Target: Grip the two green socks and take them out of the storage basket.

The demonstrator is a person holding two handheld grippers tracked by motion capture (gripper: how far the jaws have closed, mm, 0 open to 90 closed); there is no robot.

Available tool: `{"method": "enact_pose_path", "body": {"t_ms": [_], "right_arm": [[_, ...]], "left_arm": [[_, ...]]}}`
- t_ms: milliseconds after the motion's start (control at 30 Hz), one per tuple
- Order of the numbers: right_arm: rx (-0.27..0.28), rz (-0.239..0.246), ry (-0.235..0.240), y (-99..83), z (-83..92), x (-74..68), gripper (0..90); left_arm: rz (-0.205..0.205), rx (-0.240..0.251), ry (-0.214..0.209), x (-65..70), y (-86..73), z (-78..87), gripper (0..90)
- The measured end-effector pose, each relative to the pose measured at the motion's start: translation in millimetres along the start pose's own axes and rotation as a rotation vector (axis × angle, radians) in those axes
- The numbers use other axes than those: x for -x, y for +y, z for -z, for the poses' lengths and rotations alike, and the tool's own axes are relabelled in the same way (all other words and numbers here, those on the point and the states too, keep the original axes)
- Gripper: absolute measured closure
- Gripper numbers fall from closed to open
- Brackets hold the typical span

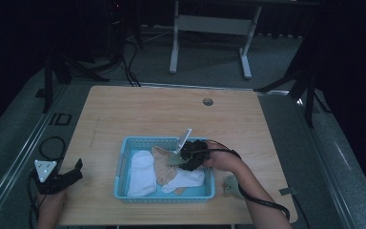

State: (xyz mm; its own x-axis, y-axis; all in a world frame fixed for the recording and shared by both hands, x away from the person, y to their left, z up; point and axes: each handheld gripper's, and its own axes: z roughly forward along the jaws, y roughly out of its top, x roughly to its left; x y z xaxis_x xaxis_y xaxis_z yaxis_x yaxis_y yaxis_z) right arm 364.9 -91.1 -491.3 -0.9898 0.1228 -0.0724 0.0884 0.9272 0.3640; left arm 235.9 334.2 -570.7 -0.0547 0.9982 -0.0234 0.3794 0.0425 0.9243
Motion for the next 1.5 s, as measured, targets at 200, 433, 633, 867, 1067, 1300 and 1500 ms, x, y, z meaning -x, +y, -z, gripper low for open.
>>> {"method": "enact_pose_path", "body": {"t_ms": [200, 433, 633, 867, 1067, 1300, 1500], "right_arm": [[-0.049, -0.011, -0.008, 2.3, -12.6, 2.3, 63.7], [-0.065, 0.003, -0.014, 2.2, -14.7, 2.0, 83.7], [-0.049, 0.023, -0.011, 2.2, -1.2, -0.8, 84.5], [-0.007, 0.042, -0.019, 6.3, 23.5, -6.7, 84.8], [0.054, 0.059, -0.051, 11.3, 46.2, -11.1, 84.7], [0.116, 0.056, -0.071, 9.8, 73.5, -9.6, 84.6], [0.15, 0.034, -0.104, 1.7, 97.9, -2.7, 84.6]], "left_arm": [[-0.001, 0.0, -0.002, 0.0, 0.0, 0.0, 0.4], [-0.001, 0.0, -0.001, 0.0, 0.0, 0.0, 0.4], [-0.001, -0.001, 0.001, 0.1, 0.0, -0.1, 0.3], [0.0, -0.001, 0.002, 0.2, 0.1, -0.2, 0.4], [-0.001, -0.001, 0.002, 0.1, 0.1, -0.2, 0.4], [0.001, -0.002, 0.003, 0.2, 0.2, -0.4, 0.3], [0.001, -0.002, 0.002, 0.1, 0.2, -0.4, 0.4]]}}
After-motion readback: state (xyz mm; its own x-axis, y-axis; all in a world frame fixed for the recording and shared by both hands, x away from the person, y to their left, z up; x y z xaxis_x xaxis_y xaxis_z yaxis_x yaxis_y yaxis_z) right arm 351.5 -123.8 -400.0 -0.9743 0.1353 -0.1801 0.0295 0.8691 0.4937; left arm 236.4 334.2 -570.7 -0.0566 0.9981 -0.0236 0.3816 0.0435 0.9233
